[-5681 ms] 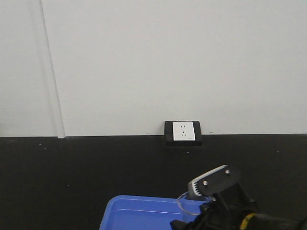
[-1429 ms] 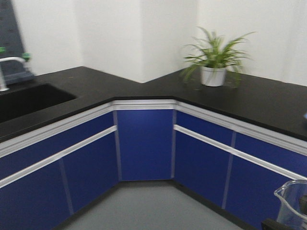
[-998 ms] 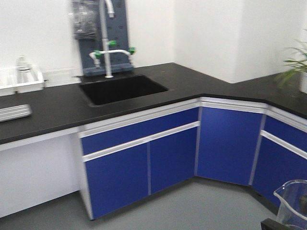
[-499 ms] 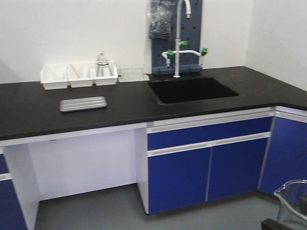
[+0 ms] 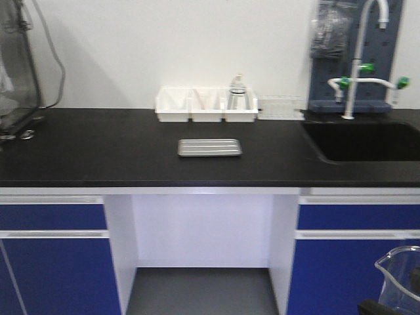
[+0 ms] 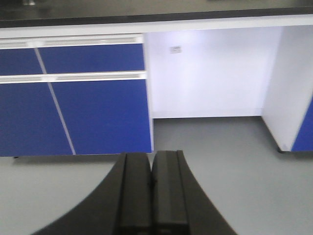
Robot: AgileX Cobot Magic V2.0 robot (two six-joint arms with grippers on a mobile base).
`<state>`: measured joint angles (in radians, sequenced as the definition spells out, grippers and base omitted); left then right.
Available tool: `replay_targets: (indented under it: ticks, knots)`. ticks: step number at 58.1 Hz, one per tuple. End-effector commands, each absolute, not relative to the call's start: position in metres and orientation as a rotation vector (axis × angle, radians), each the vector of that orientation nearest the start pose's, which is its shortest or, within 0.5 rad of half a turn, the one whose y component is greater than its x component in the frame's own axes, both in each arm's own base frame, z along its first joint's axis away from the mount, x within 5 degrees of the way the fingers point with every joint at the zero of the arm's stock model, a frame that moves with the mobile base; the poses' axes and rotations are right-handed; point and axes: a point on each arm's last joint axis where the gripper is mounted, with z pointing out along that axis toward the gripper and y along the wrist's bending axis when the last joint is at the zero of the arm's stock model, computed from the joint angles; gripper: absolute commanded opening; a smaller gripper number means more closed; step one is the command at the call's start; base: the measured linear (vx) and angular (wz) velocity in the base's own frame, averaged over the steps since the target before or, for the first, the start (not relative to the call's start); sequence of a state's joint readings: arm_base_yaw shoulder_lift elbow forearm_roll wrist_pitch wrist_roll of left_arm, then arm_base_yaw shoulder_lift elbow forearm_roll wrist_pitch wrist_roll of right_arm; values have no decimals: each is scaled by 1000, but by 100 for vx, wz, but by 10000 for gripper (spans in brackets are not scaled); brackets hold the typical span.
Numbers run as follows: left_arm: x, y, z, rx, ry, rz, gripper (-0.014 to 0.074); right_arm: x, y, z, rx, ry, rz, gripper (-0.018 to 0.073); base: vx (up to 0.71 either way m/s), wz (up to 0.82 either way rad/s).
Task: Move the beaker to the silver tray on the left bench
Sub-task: 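Drive to the bench with the silver tray, beaker held in right gripper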
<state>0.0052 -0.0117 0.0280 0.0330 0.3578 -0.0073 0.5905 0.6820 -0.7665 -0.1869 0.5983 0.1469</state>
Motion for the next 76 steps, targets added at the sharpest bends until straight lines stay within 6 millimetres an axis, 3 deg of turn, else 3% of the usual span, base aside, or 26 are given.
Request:
replay_targets:
  ticks: [1, 35, 76]
  knots:
    - [54, 1, 171, 13, 1791, 22, 1, 116, 66, 375, -511, 1815, 279, -8, 25, 49]
    - [54, 1, 171, 13, 1791, 22, 1, 116, 66, 375, -511, 1815, 279, -8, 34, 33]
    - [54, 1, 171, 13, 1791, 22, 1, 116, 66, 375, -511, 1815, 279, -8, 46, -20]
